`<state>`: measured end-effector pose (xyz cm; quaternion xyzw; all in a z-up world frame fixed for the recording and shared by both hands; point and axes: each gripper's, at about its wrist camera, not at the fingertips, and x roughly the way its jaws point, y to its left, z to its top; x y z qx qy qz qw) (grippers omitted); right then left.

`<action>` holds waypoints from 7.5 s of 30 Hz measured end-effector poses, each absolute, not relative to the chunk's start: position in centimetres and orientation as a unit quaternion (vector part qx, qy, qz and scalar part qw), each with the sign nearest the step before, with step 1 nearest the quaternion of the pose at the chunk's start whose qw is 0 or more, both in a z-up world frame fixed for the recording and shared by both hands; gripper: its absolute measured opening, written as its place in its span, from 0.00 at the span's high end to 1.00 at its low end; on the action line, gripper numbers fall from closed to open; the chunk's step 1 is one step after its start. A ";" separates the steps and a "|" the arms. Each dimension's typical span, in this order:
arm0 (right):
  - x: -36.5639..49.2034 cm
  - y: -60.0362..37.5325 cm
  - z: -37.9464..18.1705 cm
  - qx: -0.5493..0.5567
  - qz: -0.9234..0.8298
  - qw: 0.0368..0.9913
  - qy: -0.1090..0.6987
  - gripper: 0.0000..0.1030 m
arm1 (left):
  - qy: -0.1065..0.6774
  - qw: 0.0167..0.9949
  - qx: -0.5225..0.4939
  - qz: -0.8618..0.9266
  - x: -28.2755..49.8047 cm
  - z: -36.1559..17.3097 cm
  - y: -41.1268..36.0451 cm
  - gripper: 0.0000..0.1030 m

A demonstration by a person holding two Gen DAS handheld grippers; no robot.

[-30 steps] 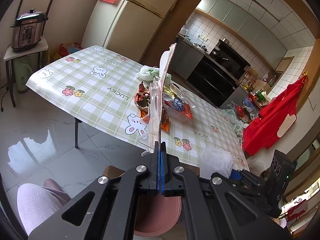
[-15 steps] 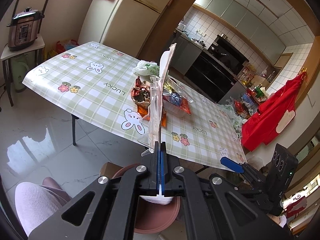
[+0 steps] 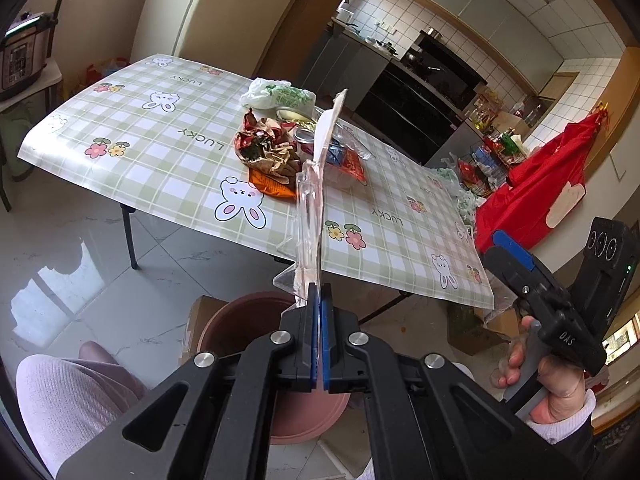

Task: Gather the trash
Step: 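Lower the printed card into the bin and open the left gripper, then grasp the crumpled brown wrappers with the left gripper while the right gripper grasps the silver can, then lift the wrappers with the left gripper and drop them into the bin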

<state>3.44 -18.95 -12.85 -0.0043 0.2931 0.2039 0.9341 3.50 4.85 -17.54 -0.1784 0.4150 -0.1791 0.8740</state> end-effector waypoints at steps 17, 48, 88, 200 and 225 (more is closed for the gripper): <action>4.0 -19.5 -14.2 -0.001 0.182 0.932 0.314 0.06 | 0.370 0.919 -0.092 -0.099 3.3 -16.2 4.9 0.07; 15.0 -22.4 -18.3 0.018 0.135 0.915 0.380 0.06 | 0.395 0.913 -0.085 -0.052 19.2 -18.3 4.7 0.06; 30.4 -13.6 -22.3 -0.177 0.201 0.889 0.371 0.24 | 0.436 0.873 -0.210 -0.067 32.4 -24.3 7.6 0.55; 16.8 -16.3 -8.7 -0.044 0.210 0.947 0.239 0.52 | 0.372 0.913 -0.143 -0.087 15.1 -15.5 7.0 0.55; 2.9 -19.6 -9.3 0.004 0.191 0.958 0.215 0.52 | 0.415 0.890 -0.085 -0.167 4.7 -19.4 1.2 0.45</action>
